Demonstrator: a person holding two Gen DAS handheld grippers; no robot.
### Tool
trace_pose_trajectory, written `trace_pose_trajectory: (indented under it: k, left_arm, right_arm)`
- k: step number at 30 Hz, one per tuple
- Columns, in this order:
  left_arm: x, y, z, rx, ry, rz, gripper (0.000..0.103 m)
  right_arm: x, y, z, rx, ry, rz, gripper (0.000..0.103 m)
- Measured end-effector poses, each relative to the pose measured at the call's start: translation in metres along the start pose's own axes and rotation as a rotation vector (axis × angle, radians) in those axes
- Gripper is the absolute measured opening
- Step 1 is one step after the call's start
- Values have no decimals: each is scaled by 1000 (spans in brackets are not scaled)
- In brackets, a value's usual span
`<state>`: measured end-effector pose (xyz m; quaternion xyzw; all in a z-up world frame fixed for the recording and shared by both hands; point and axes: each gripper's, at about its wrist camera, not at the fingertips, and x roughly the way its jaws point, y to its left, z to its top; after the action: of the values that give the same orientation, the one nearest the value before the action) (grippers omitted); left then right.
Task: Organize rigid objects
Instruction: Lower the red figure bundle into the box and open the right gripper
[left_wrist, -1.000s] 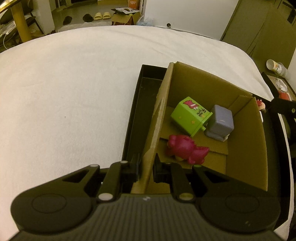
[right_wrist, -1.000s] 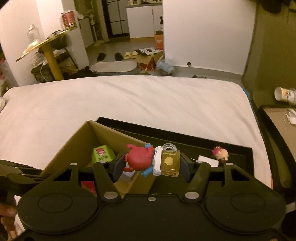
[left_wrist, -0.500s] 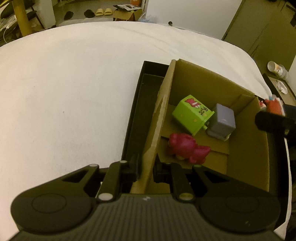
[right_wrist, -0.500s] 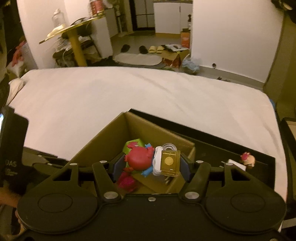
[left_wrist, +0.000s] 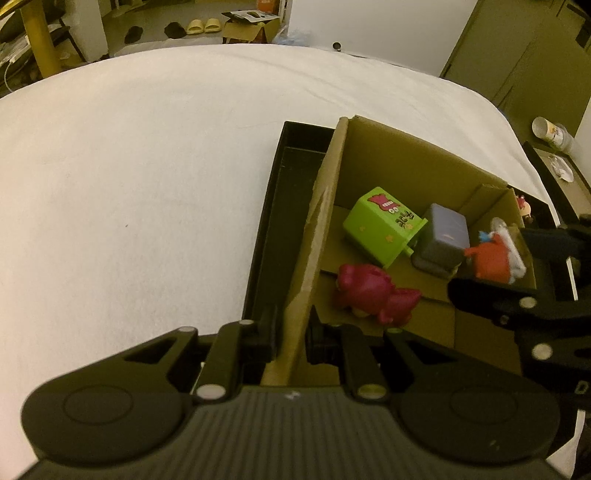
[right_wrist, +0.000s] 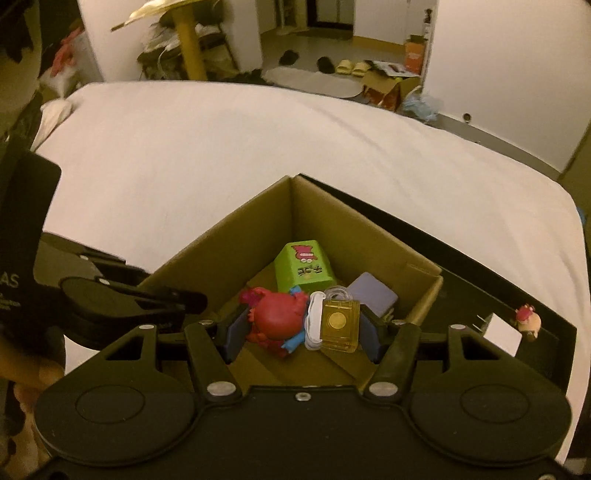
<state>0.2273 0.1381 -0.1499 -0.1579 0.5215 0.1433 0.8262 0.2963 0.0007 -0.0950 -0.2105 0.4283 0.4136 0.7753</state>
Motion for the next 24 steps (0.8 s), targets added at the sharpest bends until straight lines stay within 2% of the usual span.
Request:
trace_pose_trajectory:
  k: [15,24]
  left_arm:
    - [0,2,-2,8,-1,-1,13]
    - [1,-1,-2,23,-1,12,13]
  right_arm:
    - [29,18,-2,-287,119,-55,60]
    - [37,23,-4,-359,147,-91,60]
